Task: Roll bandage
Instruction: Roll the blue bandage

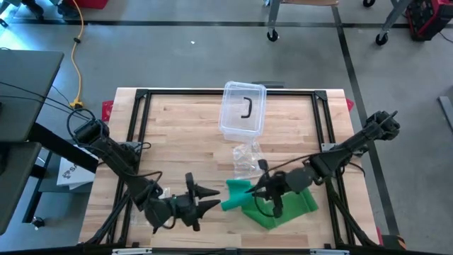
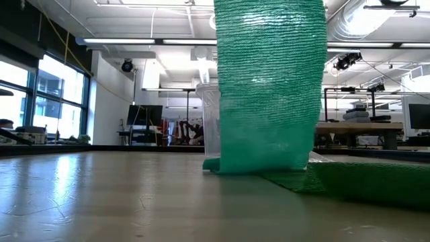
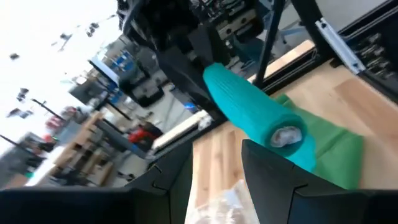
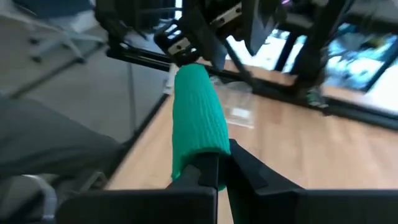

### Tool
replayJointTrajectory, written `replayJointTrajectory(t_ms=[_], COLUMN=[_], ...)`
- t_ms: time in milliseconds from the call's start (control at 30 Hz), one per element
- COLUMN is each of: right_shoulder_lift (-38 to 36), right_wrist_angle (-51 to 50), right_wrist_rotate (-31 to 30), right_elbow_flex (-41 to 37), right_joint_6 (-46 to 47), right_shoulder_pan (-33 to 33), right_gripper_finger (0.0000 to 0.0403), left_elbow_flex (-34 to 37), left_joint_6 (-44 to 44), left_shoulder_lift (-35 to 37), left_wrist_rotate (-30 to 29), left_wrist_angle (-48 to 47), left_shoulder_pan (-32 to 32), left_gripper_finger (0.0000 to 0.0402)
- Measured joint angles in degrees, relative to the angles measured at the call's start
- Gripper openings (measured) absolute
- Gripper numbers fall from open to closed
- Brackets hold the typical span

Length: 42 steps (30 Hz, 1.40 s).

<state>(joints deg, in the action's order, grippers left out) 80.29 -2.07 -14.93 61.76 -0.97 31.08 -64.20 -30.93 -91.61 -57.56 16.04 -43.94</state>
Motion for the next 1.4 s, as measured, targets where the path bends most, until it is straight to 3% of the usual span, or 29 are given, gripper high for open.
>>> replayJointTrajectory(t_ms=[133,367,833,967,1100,1200,1333,1400], right_shoulder_lift=[-0.02,-0.13,-0.15,-0.15,-0.15,-0.13,-0.12,-0.11], right_wrist_angle=[0.15,0.16,0.20,0.20,0.12,0.02,-0.40,-0.14], right_wrist_rotate=[4.50,6.54,22.76,24.69,25.59,25.89,27.04,27.01], right_elbow_flex=[0.00,0.00,0.00,0.00,0.00,0.00,0.00,0.00], right_joint_6=[2.29,5.59,20.48,25.77,28.81,29.64,29.57,29.21], right_shoulder_pan=[-1.93,-3.84,-9.52,-11.90,-13.69,-14.54,-15.11,-15.07], right_gripper_finger=[0.0000,0.0000,0.0000,0.0000,0.0000,0.0000,0.0000,0.0000], left_elbow_flex=[0.00,0.00,0.02,0.02,0.02,-0.93,-3.79,-4.41], left_joint_6=[-5.34,-6.16,-12.64,-13.14,-16.94,-22.06,-25.91,-28.71], left_shoulder_lift=[0.00,0.00,0.00,-1.58,-5.07,-7.35,-8.77,-8.83], left_wrist_rotate=[1.10,5.13,1.71,1.71,1.47,-0.57,-8.60,-9.92], left_wrist_angle=[0.76,1.01,1.91,2.43,8.87,13.43,13.86,13.22], left_shoulder_pan=[-0.83,-0.97,-2.21,-1.41,-0.58,-0.59,-1.03,-1.11], left_gripper_finger=[0.0136,0.0136,0.0193,0.0193,0.0193,0.0193,0.0193,0.0194])
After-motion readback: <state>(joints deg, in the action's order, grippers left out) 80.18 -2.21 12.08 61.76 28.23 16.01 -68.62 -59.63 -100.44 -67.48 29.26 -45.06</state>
